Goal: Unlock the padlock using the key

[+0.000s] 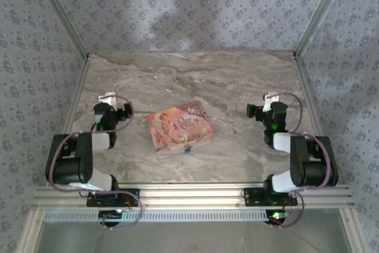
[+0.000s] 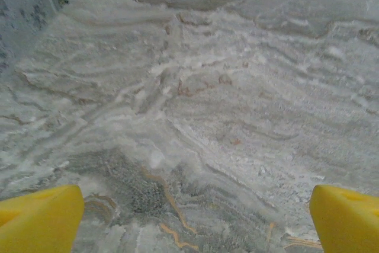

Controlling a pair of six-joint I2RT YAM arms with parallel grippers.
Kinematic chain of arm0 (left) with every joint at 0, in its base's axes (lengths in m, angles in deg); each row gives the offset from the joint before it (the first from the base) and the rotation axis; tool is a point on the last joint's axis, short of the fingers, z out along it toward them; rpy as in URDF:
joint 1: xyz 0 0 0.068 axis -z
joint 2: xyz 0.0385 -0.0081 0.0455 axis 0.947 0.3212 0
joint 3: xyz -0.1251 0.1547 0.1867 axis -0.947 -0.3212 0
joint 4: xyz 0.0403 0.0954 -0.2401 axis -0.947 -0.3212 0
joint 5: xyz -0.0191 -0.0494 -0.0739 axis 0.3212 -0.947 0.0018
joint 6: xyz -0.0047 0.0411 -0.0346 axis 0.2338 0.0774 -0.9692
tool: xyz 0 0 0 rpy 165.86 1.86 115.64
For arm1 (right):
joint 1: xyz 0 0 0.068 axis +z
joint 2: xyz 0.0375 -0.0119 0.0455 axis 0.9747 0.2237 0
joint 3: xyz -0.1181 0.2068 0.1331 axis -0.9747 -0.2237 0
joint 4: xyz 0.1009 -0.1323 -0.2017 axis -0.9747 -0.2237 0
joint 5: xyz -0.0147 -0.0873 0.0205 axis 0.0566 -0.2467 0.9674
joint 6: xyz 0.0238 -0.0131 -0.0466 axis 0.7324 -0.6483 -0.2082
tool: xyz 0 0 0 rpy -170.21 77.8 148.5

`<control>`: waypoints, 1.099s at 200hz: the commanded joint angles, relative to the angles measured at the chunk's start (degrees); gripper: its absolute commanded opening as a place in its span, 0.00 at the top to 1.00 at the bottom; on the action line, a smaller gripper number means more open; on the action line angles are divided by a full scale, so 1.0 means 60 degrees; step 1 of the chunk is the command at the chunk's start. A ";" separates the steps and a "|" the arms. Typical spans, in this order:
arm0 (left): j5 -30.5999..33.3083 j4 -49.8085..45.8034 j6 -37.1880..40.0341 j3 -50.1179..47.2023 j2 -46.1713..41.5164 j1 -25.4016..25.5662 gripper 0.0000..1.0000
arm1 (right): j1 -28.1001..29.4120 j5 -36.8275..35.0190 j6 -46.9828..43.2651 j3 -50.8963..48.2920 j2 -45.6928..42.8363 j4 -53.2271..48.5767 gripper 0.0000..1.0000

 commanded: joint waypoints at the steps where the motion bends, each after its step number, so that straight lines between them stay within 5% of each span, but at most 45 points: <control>1: 0.0227 -0.0822 -0.0160 0.0063 -0.1269 -0.0011 0.02 | -0.0024 -0.0090 0.0254 0.0593 -0.1085 -0.1569 0.00; 45: -0.0295 -0.3995 -0.2866 0.1234 -0.3058 0.0092 0.02 | 0.0480 0.0151 0.1931 0.1323 -0.2875 -0.4251 0.00; 80: -0.2447 -0.6104 -0.5283 0.2222 -0.3442 0.0531 0.02 | 0.1266 0.0483 0.3110 0.2607 -0.3374 -0.7961 0.08; 140: -0.2186 -0.6409 -0.5290 0.2891 -0.3552 0.3213 0.02 | 0.2852 0.0676 0.3685 0.2724 -0.2414 -1.1220 0.18; 220: -0.2169 -0.6392 -0.5002 0.3559 -0.2687 0.3944 0.02 | 0.3019 0.1077 0.3122 0.3327 -0.0332 -1.1357 0.41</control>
